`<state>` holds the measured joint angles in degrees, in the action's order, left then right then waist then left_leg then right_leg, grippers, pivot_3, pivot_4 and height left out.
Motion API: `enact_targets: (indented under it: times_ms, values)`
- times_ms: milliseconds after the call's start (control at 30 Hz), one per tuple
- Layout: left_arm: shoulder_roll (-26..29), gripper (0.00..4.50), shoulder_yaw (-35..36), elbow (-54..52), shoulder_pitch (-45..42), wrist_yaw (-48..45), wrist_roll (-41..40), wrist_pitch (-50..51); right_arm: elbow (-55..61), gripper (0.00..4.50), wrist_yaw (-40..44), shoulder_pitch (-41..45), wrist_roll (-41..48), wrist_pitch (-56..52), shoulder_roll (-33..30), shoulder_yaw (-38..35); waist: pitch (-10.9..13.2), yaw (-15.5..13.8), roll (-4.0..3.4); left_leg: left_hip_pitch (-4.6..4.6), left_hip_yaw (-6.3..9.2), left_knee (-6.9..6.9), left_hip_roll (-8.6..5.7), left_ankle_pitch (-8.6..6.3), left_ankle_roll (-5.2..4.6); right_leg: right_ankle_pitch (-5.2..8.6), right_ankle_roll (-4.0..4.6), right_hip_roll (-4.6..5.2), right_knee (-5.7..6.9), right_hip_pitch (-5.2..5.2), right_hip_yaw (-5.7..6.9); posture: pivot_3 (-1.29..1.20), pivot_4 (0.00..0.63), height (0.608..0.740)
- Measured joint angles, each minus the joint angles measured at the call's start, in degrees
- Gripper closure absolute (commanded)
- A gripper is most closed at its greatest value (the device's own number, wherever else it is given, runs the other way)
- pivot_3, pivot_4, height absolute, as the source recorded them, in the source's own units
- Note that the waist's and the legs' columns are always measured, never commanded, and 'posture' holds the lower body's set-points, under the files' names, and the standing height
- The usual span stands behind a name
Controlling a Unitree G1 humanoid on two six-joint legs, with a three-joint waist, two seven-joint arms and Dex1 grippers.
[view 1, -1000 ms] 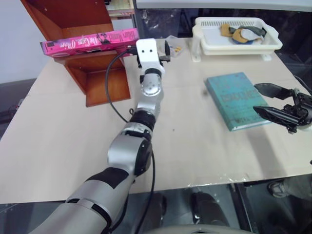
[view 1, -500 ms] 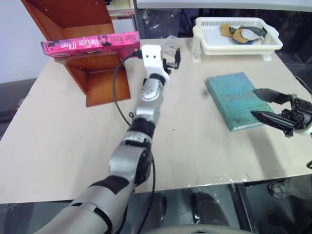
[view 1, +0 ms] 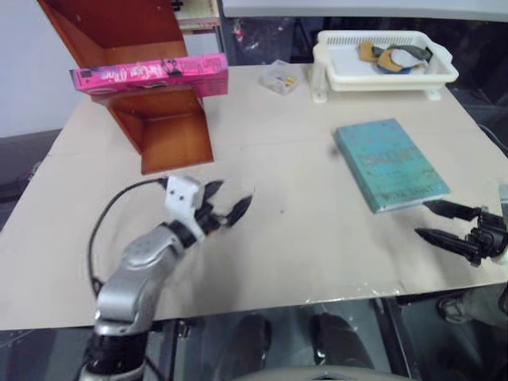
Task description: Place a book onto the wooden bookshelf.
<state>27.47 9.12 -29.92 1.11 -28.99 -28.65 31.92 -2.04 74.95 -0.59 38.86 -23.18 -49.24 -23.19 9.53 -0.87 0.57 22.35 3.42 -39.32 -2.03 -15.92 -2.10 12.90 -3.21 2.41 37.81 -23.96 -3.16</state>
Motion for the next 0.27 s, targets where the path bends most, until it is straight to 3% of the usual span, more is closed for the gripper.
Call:
enact_targets:
  times_ms: [67, 267]
  values:
    - [0.8, 0.11, 2.0, -4.6, 4.3, -0.1, -2.4, 1.7, -2.7, 0.00, 0.9, 0.0, -1.4, 1.7, -0.5, 0.1, 0.0, 0.0, -0.05, -0.40, -0.01, 0.05, 0.00, -0.02, -0.01, 0.08, 0.11, 0.04, -0.14, 0.47, 0.00, 0.00, 0.150, 0.740]
    - [0.3, 0.11, 8.5, -14.6, 15.3, 3.0, -9.1, 5.0, -11.6, 0.00, 3.9, 1.2, -3.7, 5.3, -1.6, -0.3, -0.1, 0.1, -0.11, -0.50, -0.03, 0.06, 0.07, -0.01, -0.02, 0.15, 0.22, -0.08, -0.15, 0.55, 0.00, 0.00, 0.150, 0.740]
